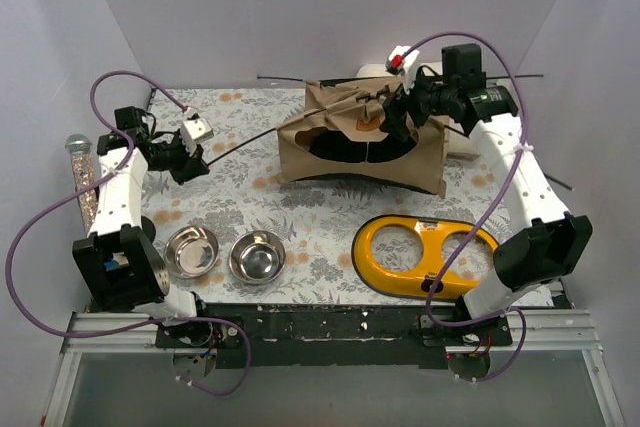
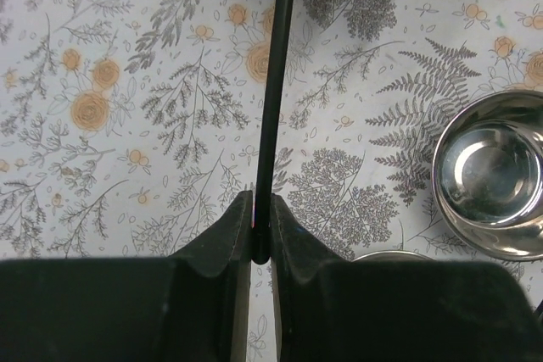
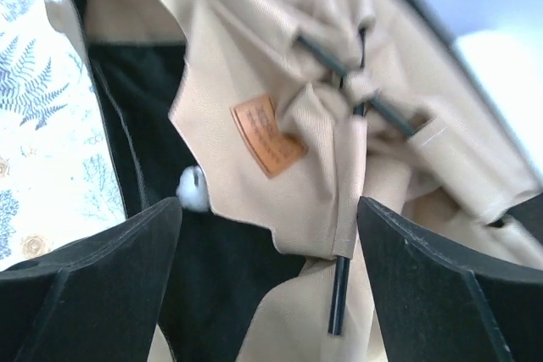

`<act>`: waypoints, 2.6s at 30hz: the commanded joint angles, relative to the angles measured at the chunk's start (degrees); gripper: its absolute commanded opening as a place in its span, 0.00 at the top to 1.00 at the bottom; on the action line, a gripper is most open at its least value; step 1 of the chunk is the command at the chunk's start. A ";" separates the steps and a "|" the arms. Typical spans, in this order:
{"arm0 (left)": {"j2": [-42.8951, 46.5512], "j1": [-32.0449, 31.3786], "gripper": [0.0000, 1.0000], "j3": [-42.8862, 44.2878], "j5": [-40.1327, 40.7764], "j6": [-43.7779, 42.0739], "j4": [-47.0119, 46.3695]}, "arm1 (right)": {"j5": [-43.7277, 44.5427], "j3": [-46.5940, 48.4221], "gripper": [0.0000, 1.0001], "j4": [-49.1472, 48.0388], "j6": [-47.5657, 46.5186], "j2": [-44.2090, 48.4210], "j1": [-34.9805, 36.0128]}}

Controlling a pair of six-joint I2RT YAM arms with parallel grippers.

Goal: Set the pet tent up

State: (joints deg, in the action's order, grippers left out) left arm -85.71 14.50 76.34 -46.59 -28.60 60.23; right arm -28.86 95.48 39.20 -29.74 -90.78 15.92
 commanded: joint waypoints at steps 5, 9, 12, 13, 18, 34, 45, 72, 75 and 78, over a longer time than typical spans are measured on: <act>6.34 -0.18 1.00 -1.36 -7.03 7.93 -9.85 | -1.65 14.39 0.11 6.07 -11.73 -0.36 8.85; 8.18 -0.09 1.00 -2.59 -4.84 8.90 -14.06 | -0.06 13.67 0.11 -1.56 -11.31 -0.79 13.77; 9.60 1.14 1.00 -3.30 -2.29 5.59 -14.53 | 1.88 18.58 0.11 -5.18 -11.31 -5.00 20.53; 10.21 1.49 1.00 -3.30 -1.41 4.44 -14.52 | 1.79 20.60 0.12 -5.88 -11.31 -6.58 22.38; 13.11 5.70 1.00 -3.04 -5.77 3.20 -14.53 | 0.57 23.00 0.14 -16.32 -9.38 -13.45 30.29; 17.24 7.21 1.00 -4.00 -13.00 1.53 -10.04 | 0.38 30.64 0.35 -33.74 -12.27 -31.91 41.20; 16.81 7.29 1.00 -3.21 -15.81 0.47 -6.79 | 5.40 30.29 0.59 -36.92 -16.93 -34.20 42.17; 10.74 17.58 0.02 5.22 -19.16 31.72 -8.52 | -1.38 25.54 0.41 -15.13 -24.58 -32.25 40.85; 9.78 17.67 0.02 7.24 -18.89 39.03 -12.31 | -1.11 26.77 0.39 -12.40 -23.70 -35.86 41.73; 8.11 17.58 0.02 9.52 -18.19 44.24 -12.25 | -0.76 27.57 0.38 -13.26 -23.44 -38.76 43.22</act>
State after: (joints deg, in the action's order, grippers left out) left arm -76.55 31.77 81.78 -65.19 5.15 51.27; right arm -28.45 121.43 22.65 -52.69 -125.78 56.93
